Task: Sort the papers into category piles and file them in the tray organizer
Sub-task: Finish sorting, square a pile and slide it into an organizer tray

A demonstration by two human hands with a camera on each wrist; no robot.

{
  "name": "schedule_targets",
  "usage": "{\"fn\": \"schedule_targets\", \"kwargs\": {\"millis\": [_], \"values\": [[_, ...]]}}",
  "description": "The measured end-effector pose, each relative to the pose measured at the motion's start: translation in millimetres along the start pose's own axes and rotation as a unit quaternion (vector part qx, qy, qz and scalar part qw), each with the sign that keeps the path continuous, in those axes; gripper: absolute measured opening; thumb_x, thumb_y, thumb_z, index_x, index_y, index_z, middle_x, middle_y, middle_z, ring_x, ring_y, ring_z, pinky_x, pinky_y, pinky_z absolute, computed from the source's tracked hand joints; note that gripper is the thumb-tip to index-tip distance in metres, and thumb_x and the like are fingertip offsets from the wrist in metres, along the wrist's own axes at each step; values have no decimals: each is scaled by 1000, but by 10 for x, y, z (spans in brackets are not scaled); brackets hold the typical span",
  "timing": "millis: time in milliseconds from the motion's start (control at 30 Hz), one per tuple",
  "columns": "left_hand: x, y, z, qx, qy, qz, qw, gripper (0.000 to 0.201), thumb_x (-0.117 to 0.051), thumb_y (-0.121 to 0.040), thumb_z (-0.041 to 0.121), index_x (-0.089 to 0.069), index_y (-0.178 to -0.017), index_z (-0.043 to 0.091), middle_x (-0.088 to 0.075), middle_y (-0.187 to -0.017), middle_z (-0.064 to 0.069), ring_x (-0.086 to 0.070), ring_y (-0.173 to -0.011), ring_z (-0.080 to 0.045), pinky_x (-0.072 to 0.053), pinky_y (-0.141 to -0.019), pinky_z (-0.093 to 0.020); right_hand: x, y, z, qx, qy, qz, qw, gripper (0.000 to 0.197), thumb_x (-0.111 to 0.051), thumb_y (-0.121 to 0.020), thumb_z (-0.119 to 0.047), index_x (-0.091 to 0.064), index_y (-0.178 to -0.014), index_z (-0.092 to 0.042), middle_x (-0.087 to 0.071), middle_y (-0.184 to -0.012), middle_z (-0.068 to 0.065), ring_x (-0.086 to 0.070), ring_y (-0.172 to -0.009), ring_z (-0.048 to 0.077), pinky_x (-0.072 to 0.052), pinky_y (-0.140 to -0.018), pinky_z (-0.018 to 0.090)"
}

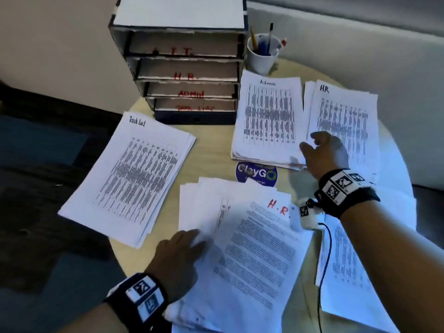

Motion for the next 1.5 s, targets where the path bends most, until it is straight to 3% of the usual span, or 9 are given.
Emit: {"fn": "schedule_targets", "kwargs": {"millis": [133,233,433,633,767,1133,1300,1400,1500], "values": [[168,-167,107,88,-2,-40,995,50,-46,-83,49,-49,-128,29,-42,-135,-1,-43,-122,-28,-40,-91,-42,-240,1333,163,102,69,-204,971,27,-66,-87,-37,-70,-109,-24,-71,-104,2,-65,-100,22,-44,-82,25],[222,-330,225,83,46,-15,995,43,-51,-86,49,-50,-117,20,-41,-117,-4,-44,-108,-31,-43,-83,-39,-502,2222,436,149,178,-320,919,41,-56,-87,-51,-59,-123,-32,-58,-126,-2,-55,-115,19,-45,-96,29],[214,-682,588,153,158,-5,975,54,-65,-87,45,-38,-124,16,-49,-110,-7,-53,-87,-30,-47,-71,-37,-760,2710,723,153,196,-356,901,58,-54,-86,-44,-35,-139,-31,5,-162,4,1,-148,28,-30,-113,49],[230,-657,651,253,171,51,951,68,-78,-71,45,-46,-124,19,-41,-125,-9,-45,-116,-32,-48,-87,-39,-707,2616,895,204,186,-360,891,72,-56,-85,-41,-21,-149,-38,14,-163,-3,10,-149,20,-32,-113,50],[262,-653,654,269,196,49,942,65,-78,-72,40,-39,-119,18,-45,-114,-7,-58,-96,-34,-49,-72,-36,-677,2630,902,201,187,-368,888,77,-57,-88,-37,-14,-151,-37,19,-162,-4,14,-149,19,-28,-115,50],[262,-594,666,293,278,50,914,66,-80,-71,36,-42,-123,21,-47,-118,-4,-59,-96,-28,-50,-76,-31,-737,2676,969,205,175,-360,893,79,-58,-89,-33,-11,-152,-39,22,-161,-4,18,-149,19,-23,-118,45],[232,-538,728,157,381,83,907,13,-64,-89,26,-65,-101,20,-69,-97,4,-63,-90,-21,-48,-73,-26,-737,2635,988,197,135,-356,904,70,-60,-87,-36,-27,-149,-39,12,-163,-3,6,-151,17,-19,-120,36],[213,-294,720,68,452,93,884,12,-71,-87,18,-65,-79,24,-63,-75,12,-56,-76,-8,-41,-66,-22,-639,2555,1116,113,-69,-196,971,60,-76,-79,-28,-52,-134,-28,-36,-152,3,-43,-135,22,-38,-111,37],[159,-41,596,47,585,43,809,9,-76,-80,12,-70,-80,19,-66,-77,4,-57,-76,-11,-43,-69,-25,-463,2515,1235,-30,-265,-5,964,75,-86,-68,-10,-47,-132,-19,-51,-126,4,-57,-107,18,-56,-87,41]]}}
Point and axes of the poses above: each hand's wrist, its own y-axis away from the middle knuckle, its own x-axis out of the back of the hand, z = x × y, the point moved 3 cm from there along -y, towards the middle knuckle
